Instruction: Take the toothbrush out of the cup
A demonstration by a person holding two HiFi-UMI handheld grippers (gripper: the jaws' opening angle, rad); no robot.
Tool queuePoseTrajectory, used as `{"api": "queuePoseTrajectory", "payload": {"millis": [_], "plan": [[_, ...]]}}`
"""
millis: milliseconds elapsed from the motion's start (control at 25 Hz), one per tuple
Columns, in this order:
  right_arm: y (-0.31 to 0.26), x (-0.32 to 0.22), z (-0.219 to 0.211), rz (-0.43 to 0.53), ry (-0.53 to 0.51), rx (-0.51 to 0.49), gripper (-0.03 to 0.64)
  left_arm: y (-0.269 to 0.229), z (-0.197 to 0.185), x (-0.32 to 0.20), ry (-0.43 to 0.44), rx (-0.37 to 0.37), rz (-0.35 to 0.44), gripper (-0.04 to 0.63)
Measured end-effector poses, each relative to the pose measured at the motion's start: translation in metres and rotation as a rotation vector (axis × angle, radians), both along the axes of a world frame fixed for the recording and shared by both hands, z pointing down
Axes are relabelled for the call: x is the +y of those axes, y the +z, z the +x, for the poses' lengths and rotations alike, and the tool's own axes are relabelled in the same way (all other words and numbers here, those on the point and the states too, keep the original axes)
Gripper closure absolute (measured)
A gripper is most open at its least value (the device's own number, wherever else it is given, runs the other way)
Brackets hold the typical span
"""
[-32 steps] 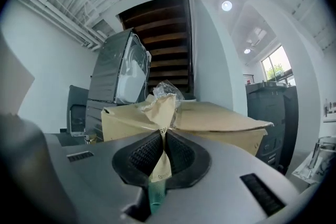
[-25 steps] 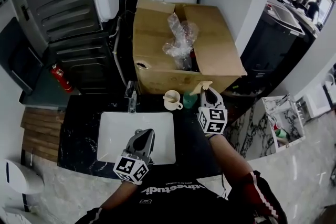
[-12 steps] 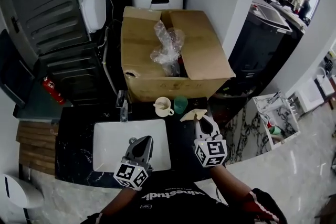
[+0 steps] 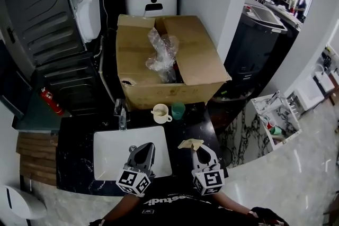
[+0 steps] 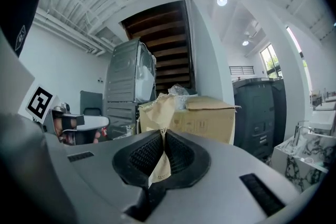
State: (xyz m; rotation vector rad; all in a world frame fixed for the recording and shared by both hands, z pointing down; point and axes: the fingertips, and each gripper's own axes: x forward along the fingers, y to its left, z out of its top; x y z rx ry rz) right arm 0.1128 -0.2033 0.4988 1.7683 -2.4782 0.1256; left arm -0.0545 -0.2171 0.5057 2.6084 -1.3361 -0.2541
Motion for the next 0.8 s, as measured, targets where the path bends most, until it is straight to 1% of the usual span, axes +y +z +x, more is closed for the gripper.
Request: {"api": "queuePoseTrajectory", "payload": {"millis": [160,280,480,520,560,600,680,800], "plan": [[-0.0005,-0.0002,-0.0021,0.000,-0.011,-0.015,0.574,-0.0005,-0.0004,-0.0005,-0.002,0.000,-0.002,0.580],[-0.0032,-0.0002,-0.0027,0.010,-0.014,-0.022,0.574,-0.0025,0.0000,0.0008,-0.005,-0.008,0.006,0.580],[0.0013,0.0042,-0.0061,-0.004,-0.018,-0.029,0.574,-0.0020,-0.0022,0.0017,0.000,0.000,0.027,0.575],[0.0020,0.0051,-0.0061,-0.005,-0.017,-0.031,0.574,-0.0024,-0.0024,0.0016,0.000,-0.001,0.031,0.546],[0.0024,0.0059,-0.0063,-0.006,-0.016,-0.033,0.574,-0.0029,-0.0022,0.0012,-0.001,-0.001,0.035,0.492],[0.0023,0.0064,-0.0064,-0.006,-0.016,-0.035,0.574,-0.0037,-0.0019,0.0006,-0.001,-0.002,0.039,0.455],[0.0006,0.0062,-0.0072,0.000,-0.021,-0.036,0.574,-0.0057,-0.0010,-0.0007,-0.002,-0.008,0.053,0.427],[-0.0010,0.0066,-0.0077,0.008,-0.027,-0.029,0.574,-0.0053,0.0015,-0.0022,-0.004,-0.018,0.066,0.422]]}}
